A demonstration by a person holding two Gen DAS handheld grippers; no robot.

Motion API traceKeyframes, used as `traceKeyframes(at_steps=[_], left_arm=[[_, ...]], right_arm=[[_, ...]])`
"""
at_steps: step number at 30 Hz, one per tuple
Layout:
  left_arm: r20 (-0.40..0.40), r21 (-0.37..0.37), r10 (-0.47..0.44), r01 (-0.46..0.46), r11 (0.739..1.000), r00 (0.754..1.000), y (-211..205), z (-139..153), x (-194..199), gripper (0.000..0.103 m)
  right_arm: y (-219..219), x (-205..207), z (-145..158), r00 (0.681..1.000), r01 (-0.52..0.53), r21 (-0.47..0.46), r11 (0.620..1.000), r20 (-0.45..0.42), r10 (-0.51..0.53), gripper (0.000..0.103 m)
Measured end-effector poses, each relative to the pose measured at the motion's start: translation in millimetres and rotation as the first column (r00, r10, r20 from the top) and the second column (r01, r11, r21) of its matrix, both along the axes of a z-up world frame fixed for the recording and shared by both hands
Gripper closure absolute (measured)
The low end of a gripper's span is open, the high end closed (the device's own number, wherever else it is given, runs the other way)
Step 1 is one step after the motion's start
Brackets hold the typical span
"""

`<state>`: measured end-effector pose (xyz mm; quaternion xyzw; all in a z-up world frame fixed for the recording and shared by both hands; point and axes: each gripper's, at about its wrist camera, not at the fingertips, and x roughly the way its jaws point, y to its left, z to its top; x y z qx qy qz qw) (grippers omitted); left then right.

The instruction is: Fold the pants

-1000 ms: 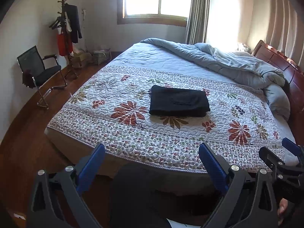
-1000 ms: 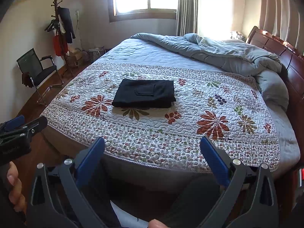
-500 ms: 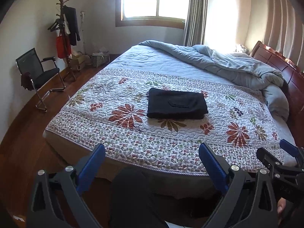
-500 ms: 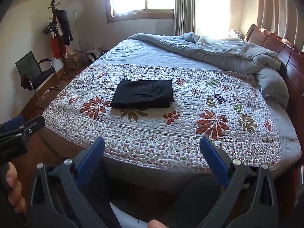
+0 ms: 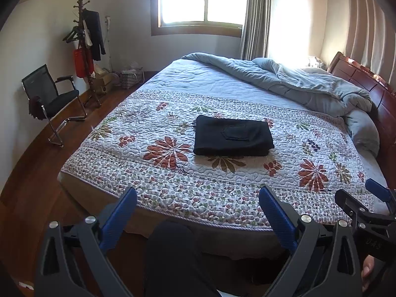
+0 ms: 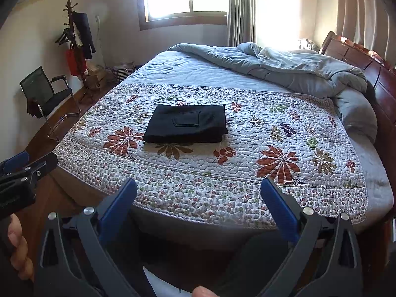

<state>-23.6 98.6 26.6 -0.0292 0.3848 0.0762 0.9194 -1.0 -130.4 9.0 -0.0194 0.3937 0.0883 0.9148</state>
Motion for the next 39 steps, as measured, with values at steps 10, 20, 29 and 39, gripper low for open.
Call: traceKeyframes(at_steps=[10,20,29,39], left_arm=[[-0.004,-0.008,-0.001,0.001,1.0,1.0,0,-2,0,0.004],[-0.01,-0.015,0.005,-0.005,1.0,1.0,2,-3,-3,0.004],[-0.01,-0.01,0.005,-0.005,1.0,1.0,1,0,-8,0.004],[-0.006,-0.01,0.009,-0.009,1.0,1.0,2,3,-11,0.004]], right_arm=[[2,-1,-2,1.0,-0.002,-0.005,1.0,-0.007,0.001,0.003],[3,-4,0,1.0,-0.001,-0.006,1.0,-0.004,0.001,0.003],[2,-6,1,1.0,-0.004,-0.005,1.0,0.002,0.004,0.003],[2,-8,2,1.0,-0.003,-0.007,1.0,0.004,0.003,0.003]])
